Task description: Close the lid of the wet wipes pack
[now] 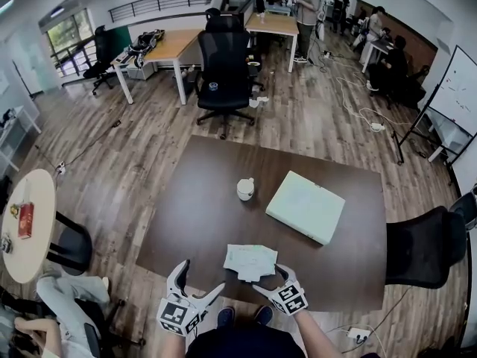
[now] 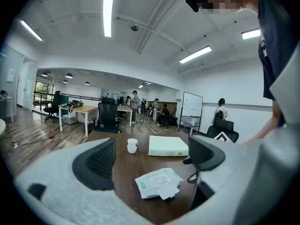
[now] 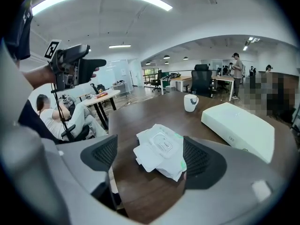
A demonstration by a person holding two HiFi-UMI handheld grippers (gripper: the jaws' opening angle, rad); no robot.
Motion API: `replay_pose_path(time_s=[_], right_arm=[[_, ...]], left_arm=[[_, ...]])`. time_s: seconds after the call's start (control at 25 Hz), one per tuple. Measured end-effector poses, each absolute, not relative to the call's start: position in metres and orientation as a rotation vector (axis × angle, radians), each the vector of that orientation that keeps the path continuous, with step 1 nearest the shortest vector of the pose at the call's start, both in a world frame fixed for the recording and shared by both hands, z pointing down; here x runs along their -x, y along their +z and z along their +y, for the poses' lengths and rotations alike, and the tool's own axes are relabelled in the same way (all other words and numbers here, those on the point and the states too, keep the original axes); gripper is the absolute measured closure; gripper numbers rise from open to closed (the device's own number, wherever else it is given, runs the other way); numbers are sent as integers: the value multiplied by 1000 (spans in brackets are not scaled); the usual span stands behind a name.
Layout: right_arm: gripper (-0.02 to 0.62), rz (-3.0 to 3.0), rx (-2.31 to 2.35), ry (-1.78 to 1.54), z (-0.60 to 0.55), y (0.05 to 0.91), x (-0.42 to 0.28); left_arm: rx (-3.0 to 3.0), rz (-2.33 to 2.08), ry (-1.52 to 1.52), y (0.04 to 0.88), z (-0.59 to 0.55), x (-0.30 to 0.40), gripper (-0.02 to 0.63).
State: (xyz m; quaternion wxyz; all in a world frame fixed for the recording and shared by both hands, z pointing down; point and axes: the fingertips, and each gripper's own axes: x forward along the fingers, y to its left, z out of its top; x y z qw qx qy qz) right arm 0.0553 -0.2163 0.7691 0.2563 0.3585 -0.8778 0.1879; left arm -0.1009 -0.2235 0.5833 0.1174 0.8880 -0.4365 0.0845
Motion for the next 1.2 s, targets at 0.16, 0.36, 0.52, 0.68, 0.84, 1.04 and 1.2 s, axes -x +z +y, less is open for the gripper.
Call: replay_pose_path(time_s=[0.16, 0.36, 0.52, 0.68, 0.84, 1.04, 1.2], right_arm=[[140, -2360, -918, 523, -214, 790, -51], [124, -2336, -864, 524, -215, 810, -43], [118, -2314, -822, 509, -219, 827, -42], [118, -2272, -760, 409, -221, 838, -43], [118, -2222, -710, 316, -225, 849, -46], [118, -2132, -652, 257, -229, 873, -47], [120, -2109, -611, 191, -231, 875, -42]], left_arm=[[-2585, -1299, 249, 583, -222, 103, 131], [-2567, -1319, 259, 583, -218, 106, 129], [-2555, -1333, 251, 586, -215, 109, 126], [-2555, -1343, 247, 583, -215, 109, 124], [-2546, -1355, 241, 581, -213, 105, 124], [-2532, -1353, 252, 587, -208, 107, 124], [-2524, -1388, 249, 581, -210, 119, 124]])
